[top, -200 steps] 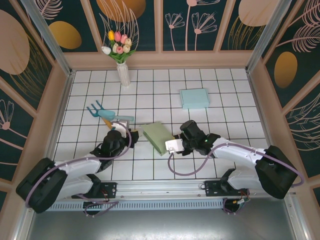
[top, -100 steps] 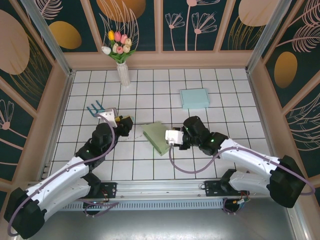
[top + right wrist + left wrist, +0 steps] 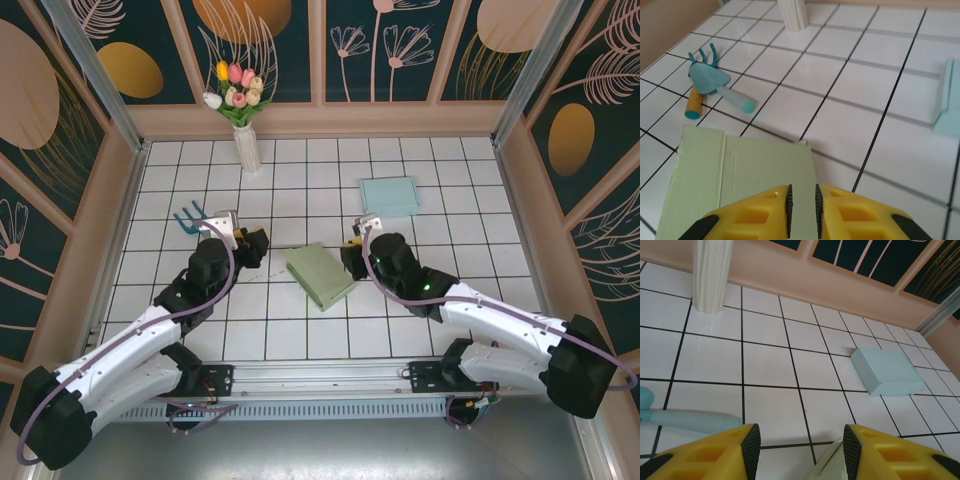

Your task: Fold the paper box

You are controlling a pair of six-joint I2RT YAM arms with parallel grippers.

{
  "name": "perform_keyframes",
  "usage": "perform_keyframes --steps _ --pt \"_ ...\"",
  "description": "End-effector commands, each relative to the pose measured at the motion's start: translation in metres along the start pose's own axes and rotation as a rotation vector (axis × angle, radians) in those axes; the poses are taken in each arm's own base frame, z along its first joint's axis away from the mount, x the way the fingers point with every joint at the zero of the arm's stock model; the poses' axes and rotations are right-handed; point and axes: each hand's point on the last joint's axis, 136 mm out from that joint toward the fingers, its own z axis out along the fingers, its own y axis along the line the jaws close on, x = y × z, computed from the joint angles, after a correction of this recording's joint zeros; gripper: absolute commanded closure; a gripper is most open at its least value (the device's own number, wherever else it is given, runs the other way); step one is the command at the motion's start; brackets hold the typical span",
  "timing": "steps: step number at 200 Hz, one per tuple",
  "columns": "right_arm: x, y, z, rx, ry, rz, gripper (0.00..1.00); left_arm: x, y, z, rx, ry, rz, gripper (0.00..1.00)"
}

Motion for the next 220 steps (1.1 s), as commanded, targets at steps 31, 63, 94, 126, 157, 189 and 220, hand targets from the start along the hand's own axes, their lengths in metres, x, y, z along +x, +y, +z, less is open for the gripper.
perform_keyframes --steps 31,63,94,126,157,189,220 --pt "0.016 0.016 0.023 0.007 -0.006 0.107 0.76 0.014 0.002 0.003 0.031 -0.010 -0.015 0.50" --pt "0.047 0.034 0.045 -0.005 0.081 0.040 0.76 0.017 0.005 0.007 0.018 -0.010 -0.014 0.50" --pt "0.085 0.030 0.063 0.038 0.167 -0.014 0.75 0.025 0.006 0.011 0.026 0.000 -0.010 0.50" --pt "0.119 0.011 0.074 0.115 0.229 -0.052 0.74 0.045 0.013 0.019 0.019 0.038 -0.001 0.50" --pt "0.124 0.001 0.082 0.188 0.249 -0.089 0.73 0.064 0.018 0.032 0.010 0.084 0.016 0.51" --pt "0.087 -0.003 0.065 0.238 0.156 -0.033 0.68 0.076 0.018 0.047 -0.001 0.128 0.042 0.50" --pt "0.068 -0.010 0.046 0.316 0.133 0.111 0.65 0.068 0.014 0.057 -0.009 0.108 0.077 0.49"
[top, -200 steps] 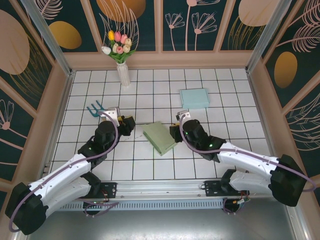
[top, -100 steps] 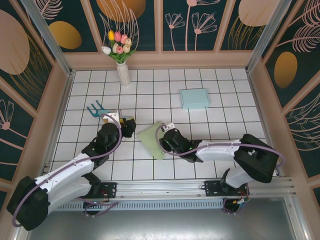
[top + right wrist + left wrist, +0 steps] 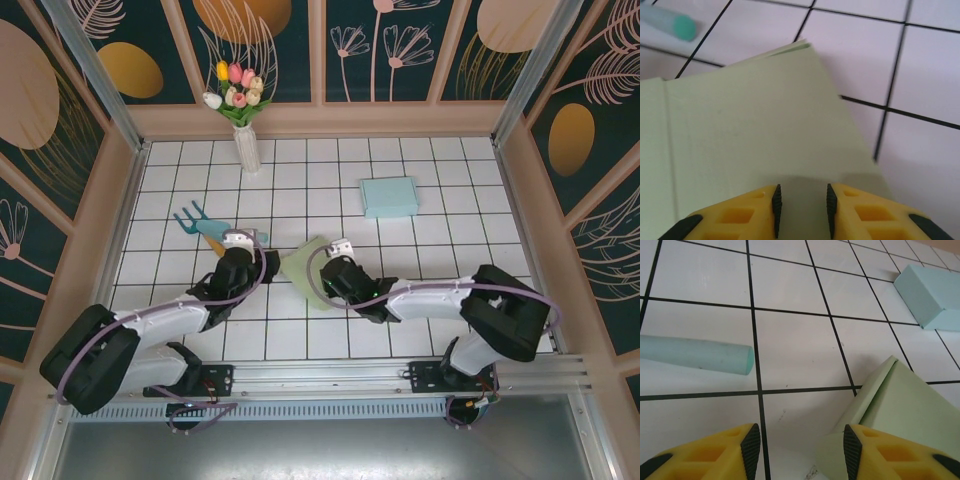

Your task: Fold the paper box

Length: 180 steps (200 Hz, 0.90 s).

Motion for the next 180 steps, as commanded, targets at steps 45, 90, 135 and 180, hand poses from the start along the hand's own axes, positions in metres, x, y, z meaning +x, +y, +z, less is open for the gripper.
perform_keyframes --steps 45,90,135,180 --pt "0.007 -0.036 -0.042 0.158 -0.061 0.535 0.48 -0.039 -0.044 0.029 0.107 -0.063 0.036 0.49" --pt "0.005 -0.016 -0.063 -0.028 -0.155 0.774 0.47 -0.030 -0.054 0.058 0.120 -0.004 0.051 0.52" --pt "0.002 -0.022 -0.062 -0.058 -0.201 0.839 0.40 -0.012 -0.043 0.071 0.078 0.040 0.069 0.53" --pt "0.000 -0.017 -0.044 -0.131 -0.159 0.838 0.40 0.006 -0.041 0.072 0.100 0.088 0.055 0.57"
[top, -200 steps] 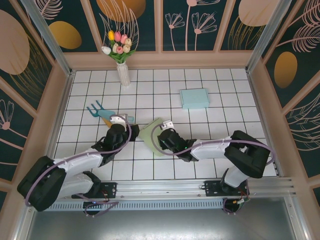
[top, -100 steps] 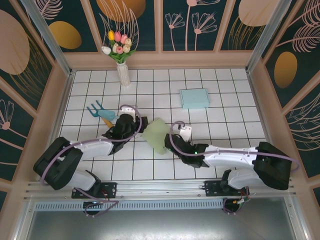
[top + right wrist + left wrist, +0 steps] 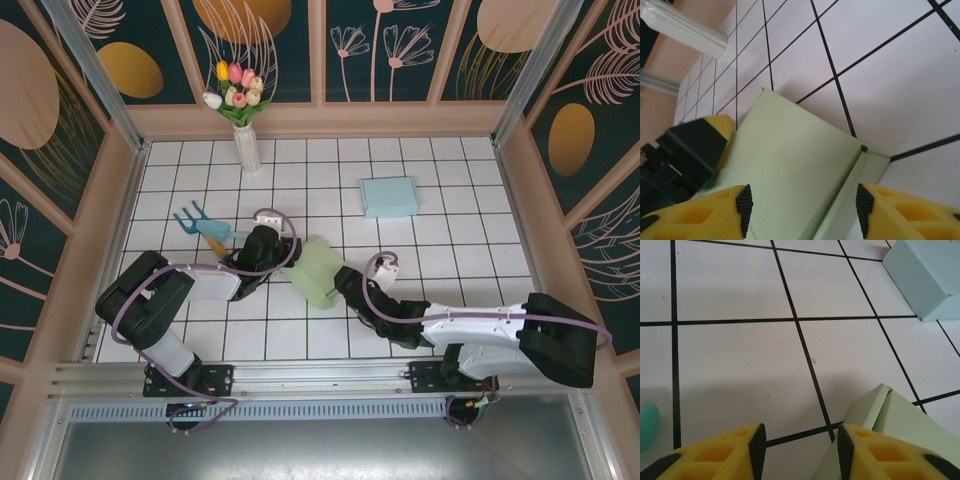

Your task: Fold the paper box

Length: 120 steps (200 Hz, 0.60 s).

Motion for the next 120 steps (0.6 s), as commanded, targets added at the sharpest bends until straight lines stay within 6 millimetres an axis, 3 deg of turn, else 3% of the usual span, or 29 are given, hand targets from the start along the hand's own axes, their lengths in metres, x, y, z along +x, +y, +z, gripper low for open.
perform_keyframes --steps 1,61,120 --pt "0.003 0.008 0.009 -0.051 0.026 0.022 0.40 0.002 -0.007 0.001 0.041 -0.004 0.000 0.57" --pt "0.020 -0.006 0.040 0.027 0.111 -0.012 0.40 0.025 0.004 -0.007 0.028 0.027 -0.022 0.59" --pt "0.006 -0.014 0.058 0.076 0.077 -0.110 0.41 0.036 0.011 -0.017 0.011 0.028 -0.057 0.58"
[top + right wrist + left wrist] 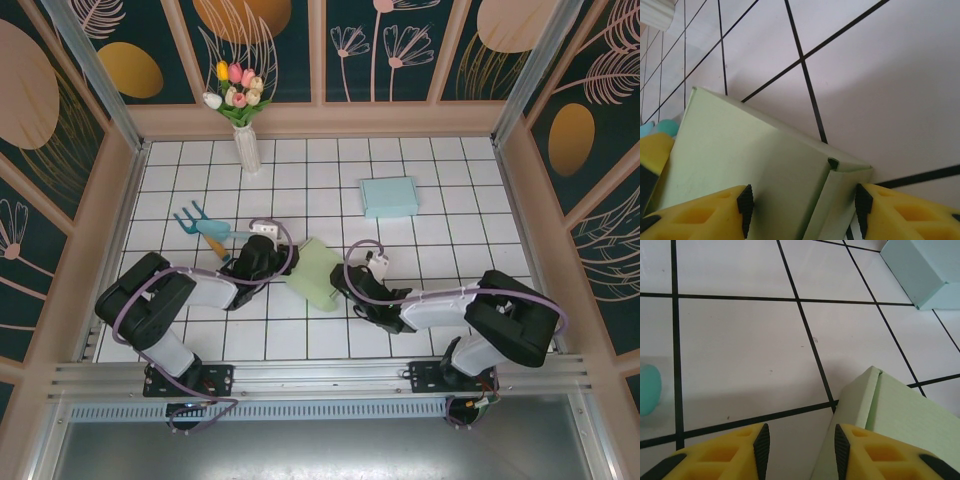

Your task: Fold the paper box

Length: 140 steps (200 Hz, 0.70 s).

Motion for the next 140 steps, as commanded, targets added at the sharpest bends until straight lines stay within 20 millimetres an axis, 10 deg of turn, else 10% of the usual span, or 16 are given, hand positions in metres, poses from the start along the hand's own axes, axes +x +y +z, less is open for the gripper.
perform_keyframes --steps 1,140 --pt "-0.011 0.015 0.006 -0.028 -0.025 -0.059 0.41 0.016 0.006 -0.008 -0.017 0.031 -0.029 0.58" --pt "-0.017 0.026 0.010 -0.056 -0.020 -0.346 0.44 -0.004 0.022 -0.072 -0.238 -0.018 -0.518 0.47"
